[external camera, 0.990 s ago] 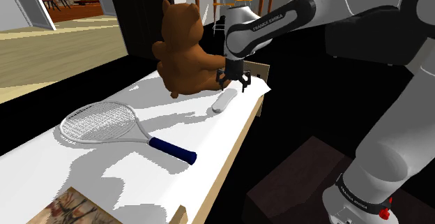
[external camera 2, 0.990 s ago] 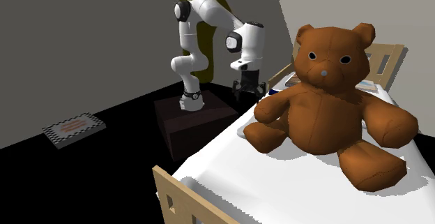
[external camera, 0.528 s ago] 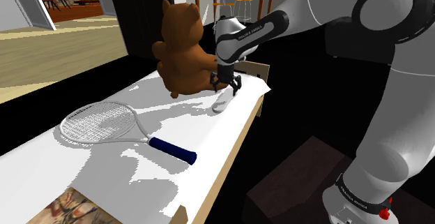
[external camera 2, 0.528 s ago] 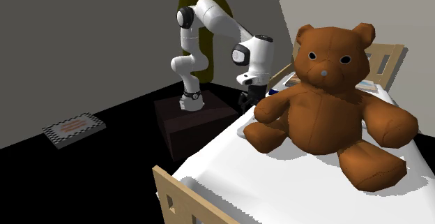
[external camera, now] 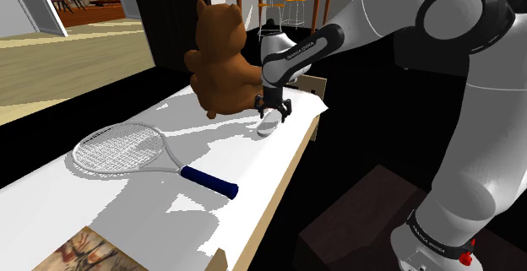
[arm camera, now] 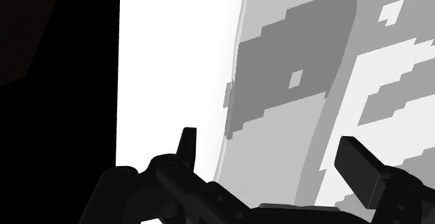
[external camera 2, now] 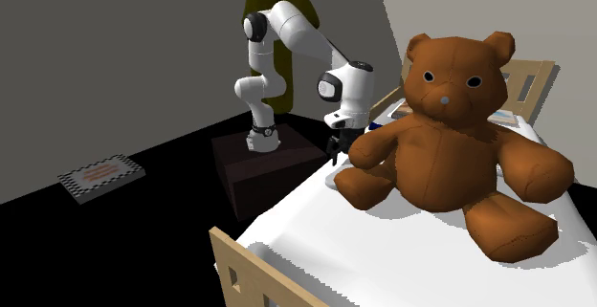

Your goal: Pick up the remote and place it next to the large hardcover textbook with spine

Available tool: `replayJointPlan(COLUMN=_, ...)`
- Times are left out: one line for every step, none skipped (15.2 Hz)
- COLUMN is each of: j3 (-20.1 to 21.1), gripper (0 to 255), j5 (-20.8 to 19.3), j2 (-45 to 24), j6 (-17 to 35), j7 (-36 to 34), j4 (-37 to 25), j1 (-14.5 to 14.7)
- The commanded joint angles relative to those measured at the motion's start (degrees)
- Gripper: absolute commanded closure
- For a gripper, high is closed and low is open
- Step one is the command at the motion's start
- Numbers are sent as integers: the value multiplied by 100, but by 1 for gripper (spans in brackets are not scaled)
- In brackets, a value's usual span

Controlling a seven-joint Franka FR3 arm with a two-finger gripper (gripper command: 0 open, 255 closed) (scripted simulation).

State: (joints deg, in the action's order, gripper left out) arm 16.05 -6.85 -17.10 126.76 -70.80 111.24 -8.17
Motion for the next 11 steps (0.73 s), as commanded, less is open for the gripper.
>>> replayJointPlan(j3=-1, gripper=0, j5=-4, j2=-10, j6=12, j7=-3, j4=0, j1=2)
replayJointPlan(j3=-1, gripper=0, j5=-4, j2=-10, j6=12, j7=-3, j4=0, j1=2)
replayJointPlan(j3=-1, gripper=0, j5=-4, j2=-10, j6=12, j7=-3, j4=0, j1=2)
replayJointPlan(j3=-1, gripper=0, j5=-4, j2=-10, j6=12, j7=-3, j4=0, j1=2)
replayJointPlan(j3=-1, gripper=0, j5=-4, j2=-9, j6=11, j7=-3, j4=0, j1=2)
replayJointPlan(j3=-1, gripper=255, j5=-4, j2=-9, j6=11, j7=-3, j4=0, j1=2)
replayJointPlan(j3=-1, gripper=255, j5=-4, j2=-9, j6=11, j7=-3, j4=0, j1=2)
replayJointPlan(j3=-1, gripper=255, j5=-4, j2=-10, j6=11, j7=-3, j4=0, j1=2)
replayJointPlan(j3=-1, gripper=255, j5=-4, j2=-10, j6=12, j7=-3, j4=0, j1=2)
replayJointPlan(j3=-1, gripper=255, j5=-4, j2=-10, j6=12, j7=-3, j4=1, j1=2)
replayJointPlan(j3=-1, gripper=255, j5=-4, j2=-9, j6=12, j7=-3, j4=1, j1=1)
